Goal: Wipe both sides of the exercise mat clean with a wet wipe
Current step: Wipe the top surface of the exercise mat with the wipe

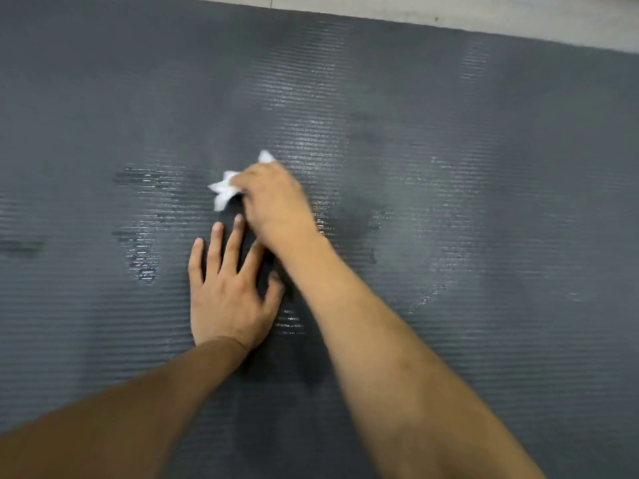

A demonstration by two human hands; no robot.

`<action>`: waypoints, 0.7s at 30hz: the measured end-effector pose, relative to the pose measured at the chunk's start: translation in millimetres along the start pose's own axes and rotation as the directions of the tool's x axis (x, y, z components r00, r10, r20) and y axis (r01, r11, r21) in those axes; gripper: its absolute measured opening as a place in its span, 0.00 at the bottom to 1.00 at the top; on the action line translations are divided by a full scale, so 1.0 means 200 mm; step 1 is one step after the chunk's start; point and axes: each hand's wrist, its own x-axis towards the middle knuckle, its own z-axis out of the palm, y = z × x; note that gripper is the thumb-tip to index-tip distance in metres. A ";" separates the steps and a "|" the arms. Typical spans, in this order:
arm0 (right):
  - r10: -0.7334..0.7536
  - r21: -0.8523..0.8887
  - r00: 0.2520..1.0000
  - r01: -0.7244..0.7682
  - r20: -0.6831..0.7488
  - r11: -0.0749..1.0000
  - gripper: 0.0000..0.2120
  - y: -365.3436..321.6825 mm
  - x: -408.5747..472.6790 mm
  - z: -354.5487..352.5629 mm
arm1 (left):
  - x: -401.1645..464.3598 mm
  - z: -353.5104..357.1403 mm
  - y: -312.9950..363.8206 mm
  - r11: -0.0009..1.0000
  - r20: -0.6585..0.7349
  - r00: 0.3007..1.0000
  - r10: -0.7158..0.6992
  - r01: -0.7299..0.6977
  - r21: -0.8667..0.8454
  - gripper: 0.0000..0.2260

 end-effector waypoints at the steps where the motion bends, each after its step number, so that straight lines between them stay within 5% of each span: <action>1: -0.068 0.005 0.994 0.068 0.084 0.998 0.16 -0.08 0.04 0.03 | 0.00 0.00 0.00 1.000 -0.008 1.000 0.004 -0.004 -0.017 0.29; 3: -0.166 -0.039 0.970 0.175 0.179 0.984 0.14 -0.07 0.04 0.03 | 0.01 0.01 0.00 0.999 -0.008 1.000 0.004 -0.004 -0.035 0.28; 5: -0.183 -0.154 0.981 0.190 0.062 0.970 0.15 0.10 -0.08 -0.05 | 0.01 0.01 0.00 1.000 -0.011 1.000 0.008 -0.009 -0.027 0.28; 8: 0.125 -0.307 0.961 -0.201 -0.248 0.930 0.19 0.55 -0.40 -0.28 | 0.00 0.00 -0.01 0.999 -0.002 1.000 0.009 -0.009 -0.040 0.29; 11: 0.493 -0.222 0.814 -0.565 -0.308 0.795 0.19 0.79 -0.69 -0.52 | 0.00 -0.01 -0.02 0.996 0.035 0.999 0.017 -0.014 -0.092 0.30; 13: 0.559 -0.154 0.751 -0.635 -0.351 0.757 0.17 0.72 -0.70 -0.51 | -0.03 -0.04 -0.03 0.987 0.075 0.994 0.079 -0.067 -0.148 0.33; 17: 0.426 -0.008 0.846 -0.452 -0.320 0.892 0.15 0.23 -0.48 -0.20 | -0.36 -0.14 -0.11 0.978 0.140 0.969 0.203 -0.193 -0.078 0.34; 21: 0.072 0.010 0.995 -0.071 -0.069 0.997 0.11 -0.34 -0.36 0.05 | -0.68 -0.13 -0.18 0.977 0.151 0.965 0.214 -0.214 -0.016 0.33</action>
